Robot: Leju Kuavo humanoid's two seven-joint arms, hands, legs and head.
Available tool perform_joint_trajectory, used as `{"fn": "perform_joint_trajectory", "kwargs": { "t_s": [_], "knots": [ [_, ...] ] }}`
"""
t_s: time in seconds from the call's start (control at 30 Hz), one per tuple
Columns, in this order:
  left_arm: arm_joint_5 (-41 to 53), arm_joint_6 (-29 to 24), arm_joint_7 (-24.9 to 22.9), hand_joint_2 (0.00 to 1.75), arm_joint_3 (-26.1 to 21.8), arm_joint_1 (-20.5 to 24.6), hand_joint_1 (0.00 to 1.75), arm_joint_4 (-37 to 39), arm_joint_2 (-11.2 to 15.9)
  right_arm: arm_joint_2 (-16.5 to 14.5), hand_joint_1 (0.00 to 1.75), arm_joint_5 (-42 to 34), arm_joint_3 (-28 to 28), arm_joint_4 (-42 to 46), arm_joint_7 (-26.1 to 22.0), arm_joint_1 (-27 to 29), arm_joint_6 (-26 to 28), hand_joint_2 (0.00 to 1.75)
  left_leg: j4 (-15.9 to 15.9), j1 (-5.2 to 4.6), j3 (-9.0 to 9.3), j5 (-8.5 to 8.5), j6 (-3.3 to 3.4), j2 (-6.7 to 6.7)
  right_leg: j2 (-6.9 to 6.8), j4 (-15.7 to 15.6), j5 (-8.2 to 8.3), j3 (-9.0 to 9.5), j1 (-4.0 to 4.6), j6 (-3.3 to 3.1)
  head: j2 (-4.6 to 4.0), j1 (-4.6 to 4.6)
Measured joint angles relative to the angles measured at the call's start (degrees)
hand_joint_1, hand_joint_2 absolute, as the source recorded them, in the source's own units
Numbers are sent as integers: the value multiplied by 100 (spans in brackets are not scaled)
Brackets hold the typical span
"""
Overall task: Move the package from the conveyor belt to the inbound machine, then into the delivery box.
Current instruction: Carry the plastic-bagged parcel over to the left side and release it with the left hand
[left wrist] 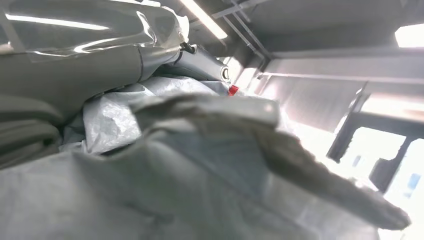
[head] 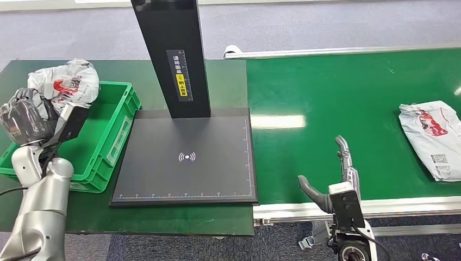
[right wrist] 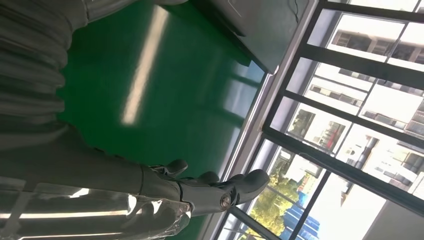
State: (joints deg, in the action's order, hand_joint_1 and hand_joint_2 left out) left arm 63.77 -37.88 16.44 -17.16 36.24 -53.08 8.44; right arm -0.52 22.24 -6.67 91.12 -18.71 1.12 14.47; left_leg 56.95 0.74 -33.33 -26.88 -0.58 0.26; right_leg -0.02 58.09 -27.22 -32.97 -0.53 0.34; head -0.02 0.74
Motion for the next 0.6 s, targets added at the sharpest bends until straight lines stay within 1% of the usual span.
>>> {"fn": "perform_joint_trajectory", "kwargs": {
  "t_s": [0.13, 0.27, 0.33, 0.6],
  "knots": [
    [50, 0, -5, 175, -43, 298, 0, 571, 127, 16, 0, -37, -73, -66, 0, -112, -9, 175, 0, 0, 0, 0, 0, -1, 0, 0, 0, -1, 0, 0, 0, 0],
    [-414, 0, 280, 175, -54, 476, 0, 968, 166, 42, 0, -68, -120, -129, 0, -182, -2, 175, 0, 1, 0, 0, 0, 0, 0, 0, 0, -1, 1, 0, 0, 1],
    [-558, 0, 337, 175, -45, 502, 0, 1075, 170, 56, 0, -84, -137, -153, 0, -198, 4, 175, 0, 1, -1, 0, 0, 0, 0, 0, 0, -1, 1, 0, 0, 1],
    [-604, 9, 165, 175, 114, 505, 0, 1237, 209, 103, 0, -159, -196, -303, -2, -303, 4, 175, 0, 0, -2, 0, 0, -1, 0, 0, 0, -2, 0, 0, 0, 0]
  ]
}}
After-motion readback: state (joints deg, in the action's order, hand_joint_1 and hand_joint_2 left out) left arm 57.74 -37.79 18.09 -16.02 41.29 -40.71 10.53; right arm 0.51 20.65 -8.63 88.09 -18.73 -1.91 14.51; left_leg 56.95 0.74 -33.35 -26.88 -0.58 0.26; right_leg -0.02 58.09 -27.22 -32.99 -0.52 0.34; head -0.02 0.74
